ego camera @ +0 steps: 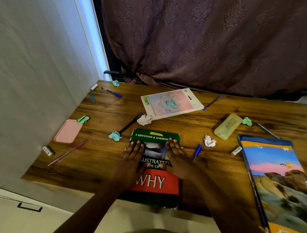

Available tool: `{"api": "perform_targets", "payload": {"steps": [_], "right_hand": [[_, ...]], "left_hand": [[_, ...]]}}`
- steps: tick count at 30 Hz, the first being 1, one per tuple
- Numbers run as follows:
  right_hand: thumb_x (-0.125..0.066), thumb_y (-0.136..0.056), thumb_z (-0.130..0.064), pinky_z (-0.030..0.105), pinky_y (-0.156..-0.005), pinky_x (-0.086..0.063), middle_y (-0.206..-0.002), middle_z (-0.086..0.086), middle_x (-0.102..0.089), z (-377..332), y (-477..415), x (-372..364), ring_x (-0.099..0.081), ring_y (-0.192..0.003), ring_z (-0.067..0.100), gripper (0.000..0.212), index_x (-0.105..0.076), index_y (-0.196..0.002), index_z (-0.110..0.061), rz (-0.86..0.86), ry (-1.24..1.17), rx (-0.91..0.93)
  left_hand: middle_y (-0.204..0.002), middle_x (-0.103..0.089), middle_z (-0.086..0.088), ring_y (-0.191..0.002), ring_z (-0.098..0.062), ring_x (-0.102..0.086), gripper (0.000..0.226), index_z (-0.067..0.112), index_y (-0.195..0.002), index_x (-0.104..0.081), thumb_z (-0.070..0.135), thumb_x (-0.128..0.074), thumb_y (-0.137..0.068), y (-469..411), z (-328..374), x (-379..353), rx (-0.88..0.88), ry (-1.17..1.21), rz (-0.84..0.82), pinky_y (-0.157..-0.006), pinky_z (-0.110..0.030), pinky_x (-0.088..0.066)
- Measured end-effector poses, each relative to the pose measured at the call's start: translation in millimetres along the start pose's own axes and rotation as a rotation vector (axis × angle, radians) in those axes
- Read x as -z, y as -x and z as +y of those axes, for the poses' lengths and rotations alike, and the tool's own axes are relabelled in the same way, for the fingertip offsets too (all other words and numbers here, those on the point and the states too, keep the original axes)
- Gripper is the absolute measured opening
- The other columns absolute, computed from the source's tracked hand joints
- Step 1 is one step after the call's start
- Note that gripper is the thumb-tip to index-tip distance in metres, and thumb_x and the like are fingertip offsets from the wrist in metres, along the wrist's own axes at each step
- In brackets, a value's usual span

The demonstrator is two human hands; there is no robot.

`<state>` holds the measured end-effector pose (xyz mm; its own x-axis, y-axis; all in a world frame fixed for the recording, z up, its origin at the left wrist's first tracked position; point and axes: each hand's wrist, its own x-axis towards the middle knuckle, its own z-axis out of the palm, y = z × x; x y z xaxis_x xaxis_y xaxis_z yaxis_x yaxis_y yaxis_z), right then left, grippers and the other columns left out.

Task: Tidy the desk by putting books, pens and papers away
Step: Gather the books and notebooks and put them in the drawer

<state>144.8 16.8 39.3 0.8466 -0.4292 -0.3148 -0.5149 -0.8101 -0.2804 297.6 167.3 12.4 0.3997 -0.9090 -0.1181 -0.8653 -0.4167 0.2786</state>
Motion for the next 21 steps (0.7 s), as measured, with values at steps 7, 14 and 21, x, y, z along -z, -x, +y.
{"api": "perform_targets", "payload": {"steps": [7, 14, 21], "right_hand": [[-0.046, -0.092, -0.050, 0.038, -0.117, -0.013, -0.157, 0.008, -0.016, 11, -7, 23, -0.015, -0.144, 0.025, 0.072, -0.022, -0.148, -0.012, 0.038, 0.063, 0.046], [-0.053, -0.092, -0.016, 0.037, -0.098, -0.045, -0.135, 0.012, -0.051, 53, -109, 91, -0.050, -0.120, 0.029, 0.038, -0.050, -0.130, -0.013, 0.482, -0.103, -0.113], [-0.041, -0.098, -0.019, 0.039, -0.115, -0.024, -0.158, 0.006, -0.011, 84, -181, 108, -0.020, -0.143, 0.028, 0.058, -0.015, -0.150, -0.018, 0.128, 0.207, 0.019]], "left_hand": [[-0.144, -0.042, 0.000, -0.137, -0.021, -0.034, 0.054, 0.026, -0.139, -0.039, 0.055, -0.037, -0.094, -14, 24, 43, 0.041, -0.127, -0.039, -0.113, -0.040, -0.025], [-0.142, -0.046, -0.005, -0.129, -0.026, -0.041, 0.042, 0.024, -0.137, -0.044, 0.032, -0.042, -0.096, -136, 46, 78, -0.069, -0.127, 0.162, -0.109, -0.042, -0.029], [-0.158, -0.018, -0.007, -0.144, -0.028, -0.016, 0.052, 0.026, -0.150, -0.019, 0.035, -0.030, -0.101, -196, 28, 50, 0.049, -0.290, -0.095, -0.118, -0.048, -0.007]]}}
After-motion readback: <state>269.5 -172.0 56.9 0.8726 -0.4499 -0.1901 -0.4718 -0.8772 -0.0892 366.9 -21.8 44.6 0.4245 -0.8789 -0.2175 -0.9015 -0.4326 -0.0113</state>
